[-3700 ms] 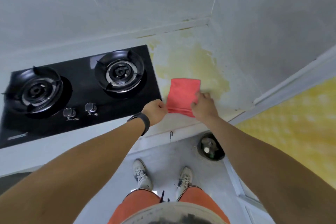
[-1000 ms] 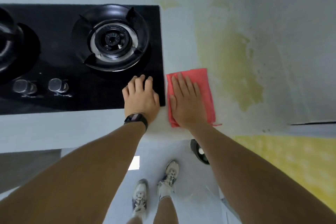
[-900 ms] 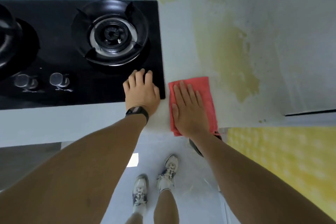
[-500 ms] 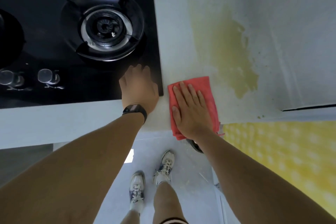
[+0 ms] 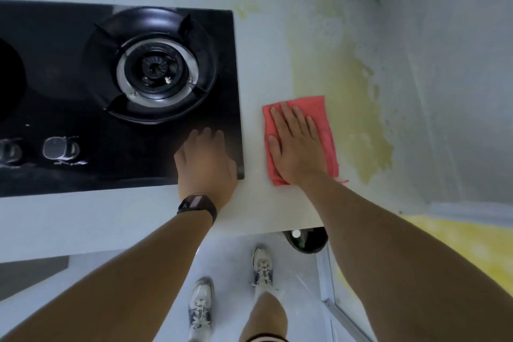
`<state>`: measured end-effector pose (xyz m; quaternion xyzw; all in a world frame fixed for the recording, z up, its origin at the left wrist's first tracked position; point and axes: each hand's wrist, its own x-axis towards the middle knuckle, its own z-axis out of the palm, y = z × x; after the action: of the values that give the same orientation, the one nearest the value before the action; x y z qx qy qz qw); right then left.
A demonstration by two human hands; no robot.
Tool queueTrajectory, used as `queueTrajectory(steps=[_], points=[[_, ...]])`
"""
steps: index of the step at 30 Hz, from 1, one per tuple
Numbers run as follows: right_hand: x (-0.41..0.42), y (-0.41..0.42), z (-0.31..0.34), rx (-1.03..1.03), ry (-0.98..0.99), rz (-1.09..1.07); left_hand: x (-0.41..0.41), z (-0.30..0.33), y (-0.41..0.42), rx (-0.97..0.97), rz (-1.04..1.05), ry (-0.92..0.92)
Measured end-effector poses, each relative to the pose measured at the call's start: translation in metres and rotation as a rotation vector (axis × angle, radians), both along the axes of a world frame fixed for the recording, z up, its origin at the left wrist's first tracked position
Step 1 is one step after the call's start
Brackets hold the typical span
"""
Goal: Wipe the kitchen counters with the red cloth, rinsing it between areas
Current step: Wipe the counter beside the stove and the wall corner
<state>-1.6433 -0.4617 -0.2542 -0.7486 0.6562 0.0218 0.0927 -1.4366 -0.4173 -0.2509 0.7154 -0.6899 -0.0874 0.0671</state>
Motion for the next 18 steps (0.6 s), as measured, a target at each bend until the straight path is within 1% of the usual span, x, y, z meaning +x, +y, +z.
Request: queueTrajectory(steps=[6, 11, 18], points=[[0.007, -0.053, 0.001, 0.011, -0.01, 0.037, -0.001, -0.001, -0.001, 0.004, 0.005, -0.028], [0.023, -0.124, -0.001, -0.016, -0.033, 0.083, -0.002, 0.0, -0.002, 0.007, 0.029, -0.051], [0.047, -0.211, 0.0, -0.011, -0.016, 0.166, -0.004, 0.002, -0.005, 0.031, 0.046, -0.077]])
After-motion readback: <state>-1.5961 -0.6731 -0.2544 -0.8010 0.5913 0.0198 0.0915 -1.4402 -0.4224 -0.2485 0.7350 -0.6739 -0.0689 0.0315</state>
